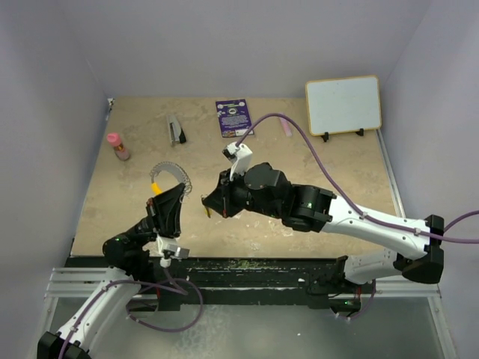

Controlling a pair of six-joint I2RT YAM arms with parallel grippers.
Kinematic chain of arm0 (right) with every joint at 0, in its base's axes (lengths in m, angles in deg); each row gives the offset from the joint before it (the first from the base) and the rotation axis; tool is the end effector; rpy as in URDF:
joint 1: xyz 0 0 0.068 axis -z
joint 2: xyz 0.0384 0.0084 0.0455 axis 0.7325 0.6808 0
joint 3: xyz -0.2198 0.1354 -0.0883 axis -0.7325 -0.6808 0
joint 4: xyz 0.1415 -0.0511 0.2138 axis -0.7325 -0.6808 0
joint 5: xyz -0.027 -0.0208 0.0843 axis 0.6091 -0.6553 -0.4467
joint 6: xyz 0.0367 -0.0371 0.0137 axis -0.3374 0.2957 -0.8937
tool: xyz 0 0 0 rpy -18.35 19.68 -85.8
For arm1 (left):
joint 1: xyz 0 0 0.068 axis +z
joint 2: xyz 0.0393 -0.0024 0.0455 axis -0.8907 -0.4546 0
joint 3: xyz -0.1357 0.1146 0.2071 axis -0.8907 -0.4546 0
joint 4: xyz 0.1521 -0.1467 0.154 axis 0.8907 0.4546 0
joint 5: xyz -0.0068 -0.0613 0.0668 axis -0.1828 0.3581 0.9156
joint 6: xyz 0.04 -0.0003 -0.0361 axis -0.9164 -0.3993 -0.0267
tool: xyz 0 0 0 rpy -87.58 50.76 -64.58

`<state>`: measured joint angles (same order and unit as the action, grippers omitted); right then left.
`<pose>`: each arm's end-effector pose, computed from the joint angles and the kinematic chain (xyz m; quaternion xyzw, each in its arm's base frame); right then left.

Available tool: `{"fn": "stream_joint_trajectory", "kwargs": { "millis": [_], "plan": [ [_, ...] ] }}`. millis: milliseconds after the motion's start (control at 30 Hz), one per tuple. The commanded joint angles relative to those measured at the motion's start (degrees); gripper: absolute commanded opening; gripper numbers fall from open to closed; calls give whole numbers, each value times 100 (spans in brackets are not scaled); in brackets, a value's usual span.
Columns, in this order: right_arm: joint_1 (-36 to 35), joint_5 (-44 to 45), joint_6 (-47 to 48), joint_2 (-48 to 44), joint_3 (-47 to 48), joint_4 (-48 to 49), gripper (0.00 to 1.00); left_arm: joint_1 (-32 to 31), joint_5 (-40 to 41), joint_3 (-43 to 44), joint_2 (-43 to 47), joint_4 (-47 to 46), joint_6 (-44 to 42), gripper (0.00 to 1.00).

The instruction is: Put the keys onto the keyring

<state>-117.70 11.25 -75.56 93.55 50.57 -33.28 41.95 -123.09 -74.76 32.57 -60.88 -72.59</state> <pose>0.1038 0.2787 0.4083 -0.1641 0.7633 0.4761 0.4048 0.0835 -0.0550 0.2489 0.4661 0.1151 0.1469 0.8649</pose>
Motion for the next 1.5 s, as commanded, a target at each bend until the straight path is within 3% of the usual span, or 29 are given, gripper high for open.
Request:
{"fn": "stream_joint_trajectory", "kwargs": {
  "millis": [0, 367, 1467],
  "plan": [
    [-79, 627, 249, 252, 711, -672, 0, 25, -294, 30, 115, 1503, -386, 3],
    [-136, 873, -42, 722, 967, -1333, 0, 25, -210, 88, 177, 1752, -487, 3],
    [-206, 1112, -99, 1709, 1817, -1785, 0, 25, -188, 78, 377, 2016, -616, 3]
  ]
}}
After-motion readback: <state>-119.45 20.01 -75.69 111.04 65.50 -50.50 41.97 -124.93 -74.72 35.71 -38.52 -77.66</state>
